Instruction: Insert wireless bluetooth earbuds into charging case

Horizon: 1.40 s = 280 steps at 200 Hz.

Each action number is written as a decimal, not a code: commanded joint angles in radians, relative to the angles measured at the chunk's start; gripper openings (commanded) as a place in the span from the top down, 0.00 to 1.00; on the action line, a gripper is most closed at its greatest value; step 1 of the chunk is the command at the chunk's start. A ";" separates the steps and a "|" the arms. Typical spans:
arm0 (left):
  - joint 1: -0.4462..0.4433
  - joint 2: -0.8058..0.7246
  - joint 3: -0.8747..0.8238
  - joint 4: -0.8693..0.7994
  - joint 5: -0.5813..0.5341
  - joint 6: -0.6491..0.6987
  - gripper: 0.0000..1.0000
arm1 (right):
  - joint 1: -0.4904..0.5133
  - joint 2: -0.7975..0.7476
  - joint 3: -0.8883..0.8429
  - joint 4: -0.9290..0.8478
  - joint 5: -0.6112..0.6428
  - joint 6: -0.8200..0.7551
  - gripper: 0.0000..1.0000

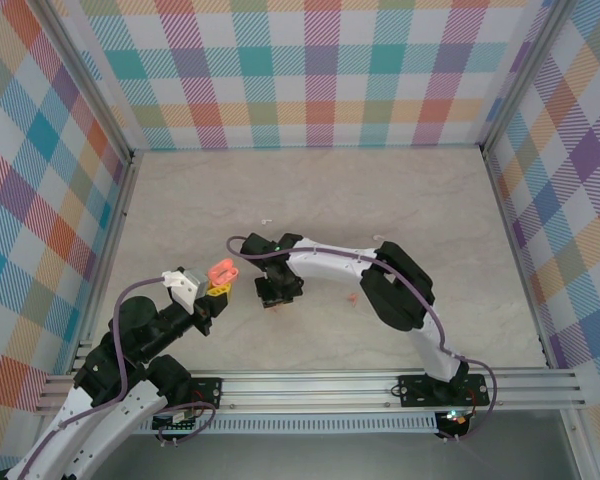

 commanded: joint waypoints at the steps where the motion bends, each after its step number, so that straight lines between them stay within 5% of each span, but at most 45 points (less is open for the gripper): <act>1: -0.006 -0.012 0.000 0.028 -0.003 -0.008 0.87 | 0.002 -0.078 -0.023 0.022 0.036 0.004 0.78; 134: -0.006 0.114 -0.037 0.155 0.065 -0.013 0.86 | -0.034 -0.371 -0.258 0.133 0.155 0.027 0.80; 280: -0.006 0.367 -0.079 0.569 0.104 -0.081 0.86 | -0.076 -0.705 -0.357 0.190 0.196 -0.067 0.80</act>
